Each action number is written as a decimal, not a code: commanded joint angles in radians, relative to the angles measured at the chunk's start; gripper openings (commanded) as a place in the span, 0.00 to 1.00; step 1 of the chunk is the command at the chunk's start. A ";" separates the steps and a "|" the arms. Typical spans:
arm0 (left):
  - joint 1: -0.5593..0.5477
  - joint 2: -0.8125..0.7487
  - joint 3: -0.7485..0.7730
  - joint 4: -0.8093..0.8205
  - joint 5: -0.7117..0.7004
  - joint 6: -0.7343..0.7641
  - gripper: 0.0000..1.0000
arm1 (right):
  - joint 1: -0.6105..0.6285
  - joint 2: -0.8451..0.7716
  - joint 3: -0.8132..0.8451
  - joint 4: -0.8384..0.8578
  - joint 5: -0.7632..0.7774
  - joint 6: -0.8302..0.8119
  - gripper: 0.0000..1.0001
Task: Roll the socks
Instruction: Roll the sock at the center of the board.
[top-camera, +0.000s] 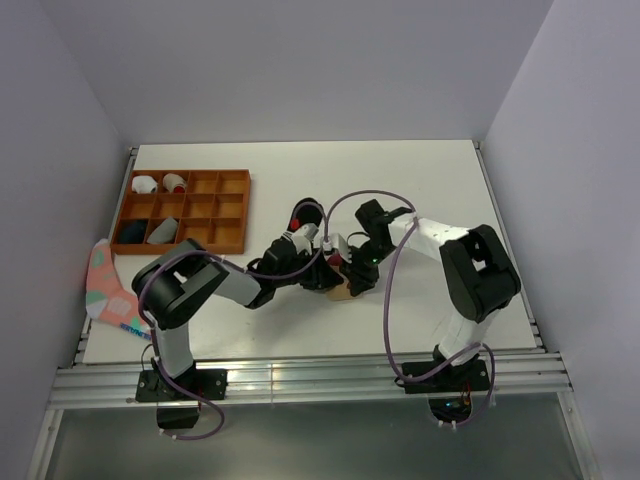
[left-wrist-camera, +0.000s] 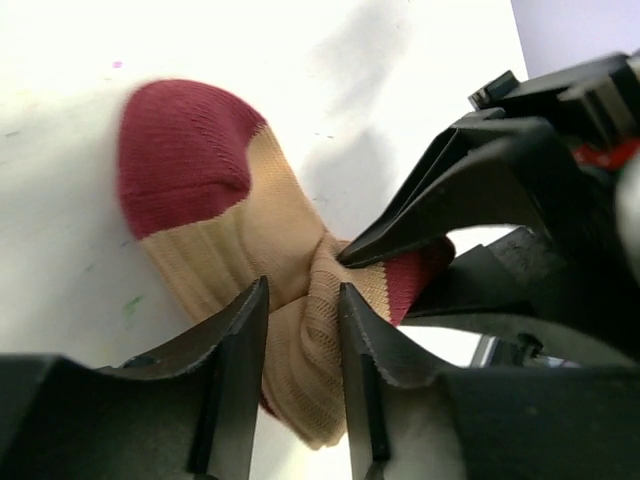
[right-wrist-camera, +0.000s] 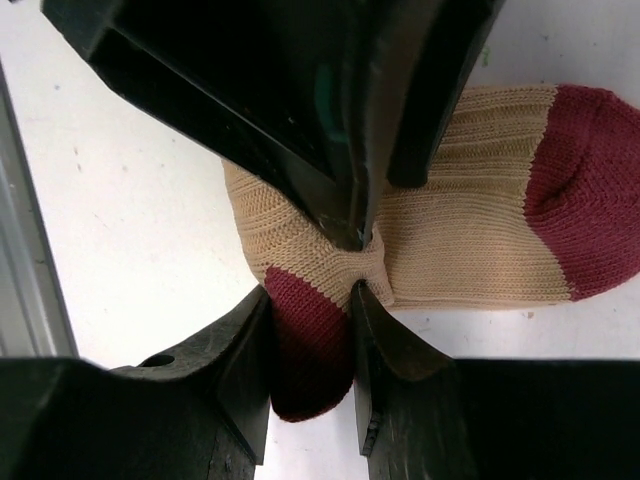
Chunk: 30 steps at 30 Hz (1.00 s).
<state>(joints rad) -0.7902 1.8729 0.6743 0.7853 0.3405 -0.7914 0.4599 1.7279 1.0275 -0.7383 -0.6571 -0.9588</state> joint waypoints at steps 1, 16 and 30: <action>-0.003 -0.037 -0.074 -0.044 -0.090 0.096 0.39 | -0.026 0.067 0.019 -0.127 0.063 0.015 0.24; -0.001 -0.214 -0.281 0.236 -0.147 0.113 0.45 | -0.040 0.173 0.129 -0.208 0.102 0.055 0.23; -0.075 -0.422 -0.201 -0.073 -0.259 0.346 0.47 | -0.038 0.314 0.292 -0.320 0.114 0.098 0.23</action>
<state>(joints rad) -0.8448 1.4532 0.4057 0.7887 0.1059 -0.5426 0.4316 1.9759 1.3064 -1.0313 -0.6792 -0.8650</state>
